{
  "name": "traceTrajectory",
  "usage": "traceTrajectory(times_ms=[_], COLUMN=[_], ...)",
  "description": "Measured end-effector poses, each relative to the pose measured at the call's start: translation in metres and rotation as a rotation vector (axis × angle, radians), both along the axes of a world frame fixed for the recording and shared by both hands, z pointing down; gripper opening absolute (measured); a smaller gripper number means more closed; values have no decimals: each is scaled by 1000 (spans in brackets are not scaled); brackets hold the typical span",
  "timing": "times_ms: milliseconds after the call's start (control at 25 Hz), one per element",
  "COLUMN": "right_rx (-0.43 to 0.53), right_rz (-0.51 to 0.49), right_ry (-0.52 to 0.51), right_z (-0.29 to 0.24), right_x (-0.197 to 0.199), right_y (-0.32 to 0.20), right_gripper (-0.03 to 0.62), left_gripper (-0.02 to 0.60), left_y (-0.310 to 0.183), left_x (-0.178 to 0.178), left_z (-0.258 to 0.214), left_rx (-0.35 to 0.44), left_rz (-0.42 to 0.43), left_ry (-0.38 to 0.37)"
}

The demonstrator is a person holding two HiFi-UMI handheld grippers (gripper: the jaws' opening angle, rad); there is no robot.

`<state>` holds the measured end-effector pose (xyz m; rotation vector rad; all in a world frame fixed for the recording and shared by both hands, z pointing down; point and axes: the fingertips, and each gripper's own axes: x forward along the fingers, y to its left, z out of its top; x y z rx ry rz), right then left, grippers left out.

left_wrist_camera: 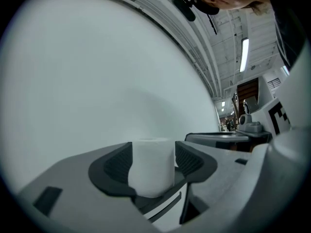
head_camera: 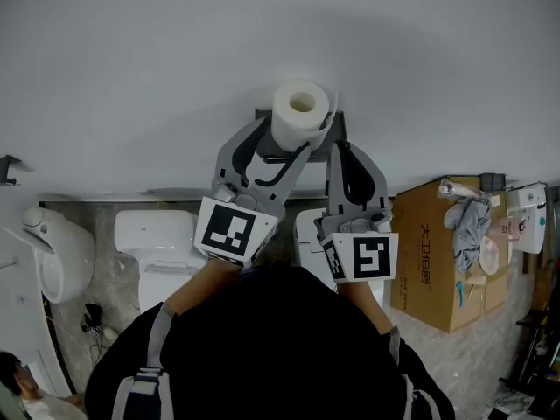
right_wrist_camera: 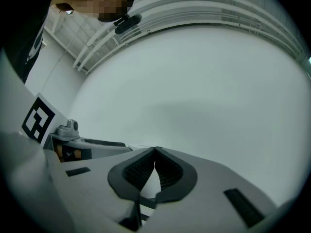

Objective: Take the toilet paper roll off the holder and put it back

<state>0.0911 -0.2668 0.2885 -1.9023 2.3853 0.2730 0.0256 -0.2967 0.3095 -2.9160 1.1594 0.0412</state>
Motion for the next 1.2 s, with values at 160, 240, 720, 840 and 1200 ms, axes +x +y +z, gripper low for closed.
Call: traceTrajectory(times_ms=[160,240,720,840,1200], right_rx=[0,-3,-4,-6,-14], right_rz=[-8,-12,-18,-16,-8], right_ry=[-6,-4,-12,-14,-19], right_z=[1,2,2,3,7], right_x=[4,5,16,19,25], right_y=[-4,-7,-21,-22,-28], right_gripper=[18,18,18,18,18], left_gripper=[344,379,433,433,432], left_y=[-9,-15,-38,-42,-49], left_x=[5,7,28,31,35], left_z=[-6,-9,-9,-7,-4], left_rx=[31,59,59,50,38], left_rz=[-11,-10,5,9,-1], left_ry=[-4,-12,-65,-77,-106])
